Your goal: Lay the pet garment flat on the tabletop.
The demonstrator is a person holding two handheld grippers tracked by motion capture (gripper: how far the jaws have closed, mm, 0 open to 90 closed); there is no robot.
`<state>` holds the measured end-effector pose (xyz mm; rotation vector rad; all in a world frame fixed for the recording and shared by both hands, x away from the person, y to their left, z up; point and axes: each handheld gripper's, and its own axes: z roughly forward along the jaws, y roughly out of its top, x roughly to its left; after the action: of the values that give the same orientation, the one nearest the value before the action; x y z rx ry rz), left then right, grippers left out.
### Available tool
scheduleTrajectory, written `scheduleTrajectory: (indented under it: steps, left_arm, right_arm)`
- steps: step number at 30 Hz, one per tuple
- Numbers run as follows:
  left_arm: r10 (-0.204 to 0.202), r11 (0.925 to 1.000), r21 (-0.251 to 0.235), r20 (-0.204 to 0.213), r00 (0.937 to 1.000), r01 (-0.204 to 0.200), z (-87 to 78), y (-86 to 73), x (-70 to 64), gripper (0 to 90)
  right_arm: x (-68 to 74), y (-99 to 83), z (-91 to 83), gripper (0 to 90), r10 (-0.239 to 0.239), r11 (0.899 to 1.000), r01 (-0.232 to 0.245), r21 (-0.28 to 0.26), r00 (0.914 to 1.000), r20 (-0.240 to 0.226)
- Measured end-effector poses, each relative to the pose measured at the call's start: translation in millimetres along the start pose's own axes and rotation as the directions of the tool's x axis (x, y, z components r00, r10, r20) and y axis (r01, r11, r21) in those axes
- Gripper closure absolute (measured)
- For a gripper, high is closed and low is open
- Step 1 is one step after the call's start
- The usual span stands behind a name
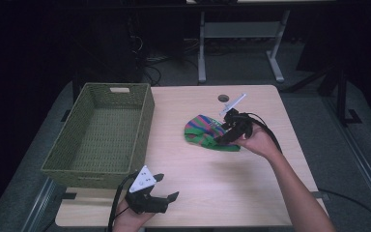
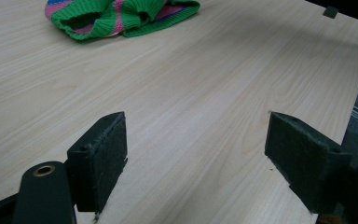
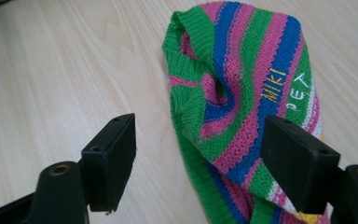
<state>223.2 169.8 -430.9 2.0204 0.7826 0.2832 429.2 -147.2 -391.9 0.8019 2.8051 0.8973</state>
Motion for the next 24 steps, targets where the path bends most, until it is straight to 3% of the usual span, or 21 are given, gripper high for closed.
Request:
scheduleTrajectory:
  steps: [4,13,22,24]
  left_arm:
    - [-0.017,0.9998,-0.014,0.018,0.9997,0.017,-1.0,0.3,0.5,20.6]
    - [-0.008,0.9999,-0.011,0.016,0.9998,0.008,-0.4,0.1,0.4,20.6]
    - [-0.004,1.0,-0.004,0.021,0.9998,0.004,0.9,0.4,-0.1,20.6]
    - [-0.003,1.0,-0.003,0.02,0.9998,0.003,0.9,0.3,-0.1,20.6]
  right_arm:
    - [-3.0,5.0,9.6,26.5,0.003,1.0,-0.003,0.023,1.0,0.003]
    - [-9.8,14.7,25.8,26.4,0.011,0.999,-0.012,0.05,0.9996,0.024]
    - [-19.5,13.4,54.7,24.7,0.042,0.994,-0.047,0.096,0.9973,0.061]
    - [-19.1,13.2,63.5,24.8,0.04,0.99,-0.05,0.129,0.996,0.08]
